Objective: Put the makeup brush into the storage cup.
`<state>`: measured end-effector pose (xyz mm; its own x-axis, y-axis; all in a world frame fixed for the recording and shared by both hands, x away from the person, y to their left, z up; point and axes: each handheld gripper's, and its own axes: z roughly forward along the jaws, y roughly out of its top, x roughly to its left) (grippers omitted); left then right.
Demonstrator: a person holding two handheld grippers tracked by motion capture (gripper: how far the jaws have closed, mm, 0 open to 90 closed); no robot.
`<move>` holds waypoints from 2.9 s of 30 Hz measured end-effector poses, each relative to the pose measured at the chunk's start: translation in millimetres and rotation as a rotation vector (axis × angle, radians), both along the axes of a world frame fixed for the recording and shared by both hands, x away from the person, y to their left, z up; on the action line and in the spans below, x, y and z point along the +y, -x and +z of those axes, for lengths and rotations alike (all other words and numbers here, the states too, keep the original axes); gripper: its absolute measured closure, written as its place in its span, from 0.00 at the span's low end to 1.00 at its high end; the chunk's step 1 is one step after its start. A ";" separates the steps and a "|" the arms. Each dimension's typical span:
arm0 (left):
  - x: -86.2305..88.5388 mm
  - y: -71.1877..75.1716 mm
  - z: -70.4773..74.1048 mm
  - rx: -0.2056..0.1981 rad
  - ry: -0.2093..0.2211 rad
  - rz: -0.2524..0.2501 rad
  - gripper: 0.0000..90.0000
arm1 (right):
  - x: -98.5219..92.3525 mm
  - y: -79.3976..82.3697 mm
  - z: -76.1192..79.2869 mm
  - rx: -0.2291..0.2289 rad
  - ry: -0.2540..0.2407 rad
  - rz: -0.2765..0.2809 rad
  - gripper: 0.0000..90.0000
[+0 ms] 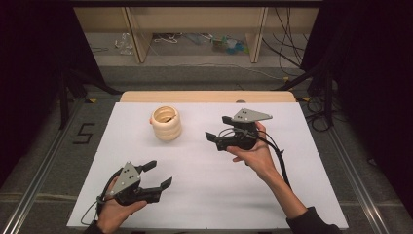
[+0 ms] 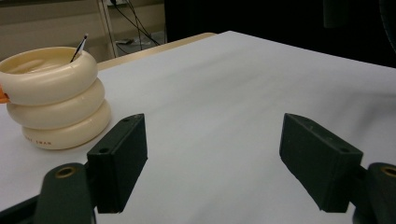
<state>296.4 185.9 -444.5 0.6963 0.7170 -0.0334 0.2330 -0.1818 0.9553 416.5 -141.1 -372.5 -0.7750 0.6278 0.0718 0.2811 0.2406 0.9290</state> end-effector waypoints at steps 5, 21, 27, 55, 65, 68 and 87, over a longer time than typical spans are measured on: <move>-0.1 -0.1 0.1 -0.002 -0.003 -0.003 0.26 | -5.5 6.6 -3.0 0.001 0.006 0.006 0.18; 0.0 -0.2 0.2 -0.001 0.000 0.000 0.26 | -25.3 22.3 -15.9 0.010 -0.027 -0.010 0.19; 0.0 -0.2 0.3 -0.001 0.000 0.000 0.25 | -30.7 29.9 -17.6 0.008 -0.015 -0.012 0.19; -0.1 -0.4 0.5 -0.003 -0.002 0.001 0.25 | -56.3 50.1 -30.5 0.019 -0.052 -0.041 0.19; -0.4 -1.0 -0.1 -0.005 0.000 -0.002 0.25 | -60.5 60.3 -36.0 0.028 -0.056 -0.028 0.19; -0.2 -1.2 -0.2 -0.003 0.003 -0.001 0.25 | -61.9 63.0 -37.0 0.035 -0.053 -0.027 0.19; 0.7 -1.0 0.5 -0.003 -0.006 0.002 0.25 | -70.5 75.9 -46.0 0.027 -0.033 -0.034 0.19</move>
<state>297.4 186.6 -444.0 0.6952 0.7184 -0.0264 0.2301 -0.1876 0.9549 340.6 -211.6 -418.5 -0.7506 0.6510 0.1134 0.3133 0.1995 0.9285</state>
